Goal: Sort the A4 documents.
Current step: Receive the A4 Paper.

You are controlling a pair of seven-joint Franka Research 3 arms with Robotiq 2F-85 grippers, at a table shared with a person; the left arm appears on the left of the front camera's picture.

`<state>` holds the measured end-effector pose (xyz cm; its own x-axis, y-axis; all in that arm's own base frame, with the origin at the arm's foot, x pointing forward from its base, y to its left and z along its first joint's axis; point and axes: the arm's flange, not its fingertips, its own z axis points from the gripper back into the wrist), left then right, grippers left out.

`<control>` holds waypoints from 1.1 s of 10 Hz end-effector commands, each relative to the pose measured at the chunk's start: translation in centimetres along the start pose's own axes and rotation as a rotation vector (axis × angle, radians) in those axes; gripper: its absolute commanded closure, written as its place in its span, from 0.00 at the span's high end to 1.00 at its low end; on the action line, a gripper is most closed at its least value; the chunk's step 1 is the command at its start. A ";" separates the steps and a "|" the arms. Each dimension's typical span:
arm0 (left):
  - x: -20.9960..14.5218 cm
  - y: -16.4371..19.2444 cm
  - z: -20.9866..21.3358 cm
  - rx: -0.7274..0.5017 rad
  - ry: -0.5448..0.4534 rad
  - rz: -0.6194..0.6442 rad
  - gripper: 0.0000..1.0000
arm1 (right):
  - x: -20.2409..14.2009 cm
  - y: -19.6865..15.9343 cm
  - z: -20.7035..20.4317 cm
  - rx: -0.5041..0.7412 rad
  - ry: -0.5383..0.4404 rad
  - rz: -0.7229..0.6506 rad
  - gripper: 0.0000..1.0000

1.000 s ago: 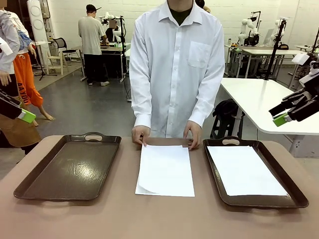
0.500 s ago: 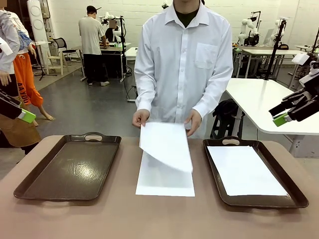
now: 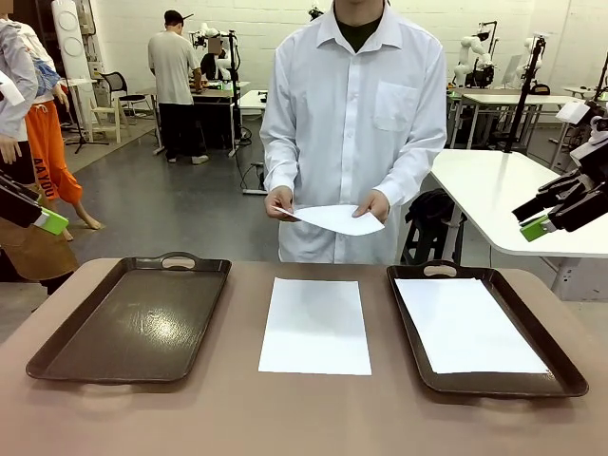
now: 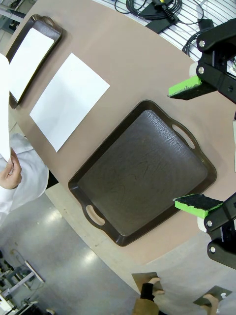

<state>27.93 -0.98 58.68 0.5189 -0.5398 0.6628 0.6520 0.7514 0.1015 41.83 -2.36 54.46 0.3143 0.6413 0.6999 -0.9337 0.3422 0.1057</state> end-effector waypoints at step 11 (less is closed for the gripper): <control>-0.1 0.1 0.0 0.000 0.000 0.001 1.00 | 0.1 0.0 -0.1 -0.001 0.003 0.006 1.00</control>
<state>27.93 -0.98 58.68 0.5189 -0.5398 0.6628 0.6520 0.7514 0.1015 41.83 -2.36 54.46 0.3143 0.6413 0.6999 -0.9337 0.3421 0.1057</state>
